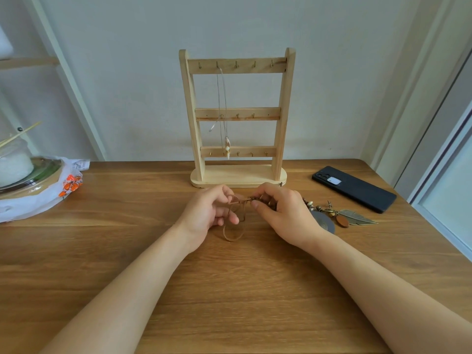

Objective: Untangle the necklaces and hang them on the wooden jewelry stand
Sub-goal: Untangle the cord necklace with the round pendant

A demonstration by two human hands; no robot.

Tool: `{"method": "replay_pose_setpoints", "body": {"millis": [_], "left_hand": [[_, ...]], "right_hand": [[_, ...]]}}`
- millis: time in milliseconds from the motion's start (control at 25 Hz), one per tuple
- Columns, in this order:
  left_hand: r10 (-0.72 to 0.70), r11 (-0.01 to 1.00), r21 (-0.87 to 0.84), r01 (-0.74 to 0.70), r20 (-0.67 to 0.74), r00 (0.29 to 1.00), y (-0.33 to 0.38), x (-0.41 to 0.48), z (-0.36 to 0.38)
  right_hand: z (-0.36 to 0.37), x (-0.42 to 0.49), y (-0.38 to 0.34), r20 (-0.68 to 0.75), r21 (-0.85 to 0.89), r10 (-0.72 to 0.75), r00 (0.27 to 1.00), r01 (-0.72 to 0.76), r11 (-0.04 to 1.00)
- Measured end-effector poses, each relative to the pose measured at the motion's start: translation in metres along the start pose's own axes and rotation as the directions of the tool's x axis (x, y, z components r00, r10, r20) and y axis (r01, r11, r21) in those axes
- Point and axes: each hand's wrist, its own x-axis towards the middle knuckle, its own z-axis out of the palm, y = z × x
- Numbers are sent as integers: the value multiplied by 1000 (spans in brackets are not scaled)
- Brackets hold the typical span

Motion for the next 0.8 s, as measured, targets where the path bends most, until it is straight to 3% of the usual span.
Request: {"method": "replay_pose_setpoints", "body": {"millis": [80,240,360,640,800], "left_hand": [[-5,994,-111,6,9,1000,3,-3,-3],[26,999,-33,-39,-338,941,6,-1,-6],[22,1000,19,-15,-462,887,4,1,-5],[14,991,128,38,-388,922,4,-2,-3],[100,992,96,-78,-256,962,3,-1,-6]], "right_hand": [[-2,0,2,-33,-2,13,999,-13,1000],[-9,3,6,-71,16,67,995,-66,998],[-9,3,3,-72,15,66,995,-65,998],[-17,4,0,-42,104,114,993,-109,989],[-16,3,-1,-34,134,104,994,-99,986]]}}
